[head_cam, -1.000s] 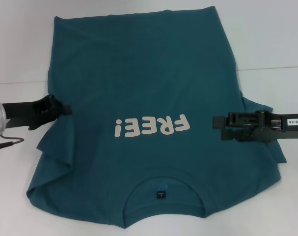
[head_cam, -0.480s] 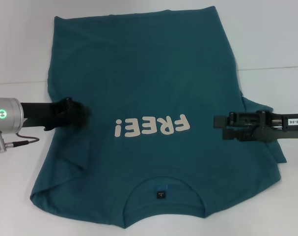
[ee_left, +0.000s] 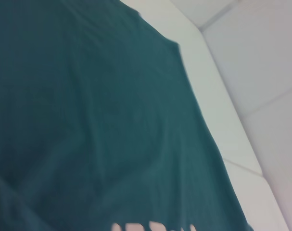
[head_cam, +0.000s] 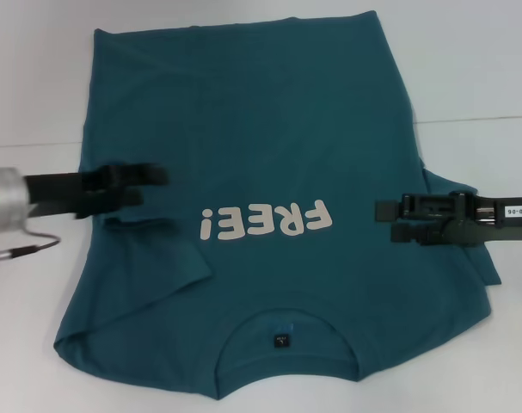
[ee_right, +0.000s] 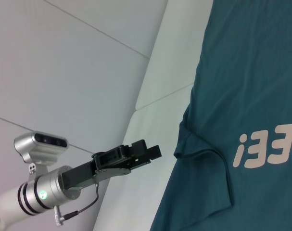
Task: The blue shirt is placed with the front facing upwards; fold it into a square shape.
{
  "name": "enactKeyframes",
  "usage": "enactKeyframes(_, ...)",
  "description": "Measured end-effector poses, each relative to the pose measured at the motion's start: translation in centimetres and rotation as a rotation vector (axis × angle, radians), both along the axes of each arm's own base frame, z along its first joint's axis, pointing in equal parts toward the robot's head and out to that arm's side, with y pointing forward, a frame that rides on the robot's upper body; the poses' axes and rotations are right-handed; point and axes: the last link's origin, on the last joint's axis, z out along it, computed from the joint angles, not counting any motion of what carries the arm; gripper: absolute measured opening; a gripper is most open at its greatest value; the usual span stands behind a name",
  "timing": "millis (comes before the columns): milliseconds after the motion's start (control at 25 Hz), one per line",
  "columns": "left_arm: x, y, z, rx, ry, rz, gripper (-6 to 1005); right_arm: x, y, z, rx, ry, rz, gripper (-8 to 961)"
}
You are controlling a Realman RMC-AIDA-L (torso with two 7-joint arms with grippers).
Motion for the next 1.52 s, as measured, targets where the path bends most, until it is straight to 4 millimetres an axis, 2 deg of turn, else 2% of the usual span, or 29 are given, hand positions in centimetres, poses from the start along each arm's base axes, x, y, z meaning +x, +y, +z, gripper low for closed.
enactKeyframes(280, -4.2, -1.6, 1.7, 0.071, -0.008, 0.138, 831, 0.0, 0.0, -0.1, -0.009, -0.014, 0.005, 929)
enactKeyframes(520, -5.9, -1.9, 1.1, 0.128, -0.008, 0.233, 893, 0.3, -0.1, -0.1, -0.012, -0.008, -0.012, 929)
enactKeyframes(680, -5.6, -1.7, 0.1, 0.137, -0.022, 0.252, 934, 0.7, -0.4, -0.6, -0.018, 0.007, -0.042, 929)
enactKeyframes(960, -4.3, -0.2, -1.1, 0.149, 0.000, 0.235, 934, 1.0, -0.4, -0.5, -0.011, 0.000, -0.051, 928)
enactKeyframes(1520, -4.3, 0.5, -2.3, 0.163, 0.107, 0.223, 934, 0.6, -0.1, -0.4, -0.006, -0.005, -0.036, 928)
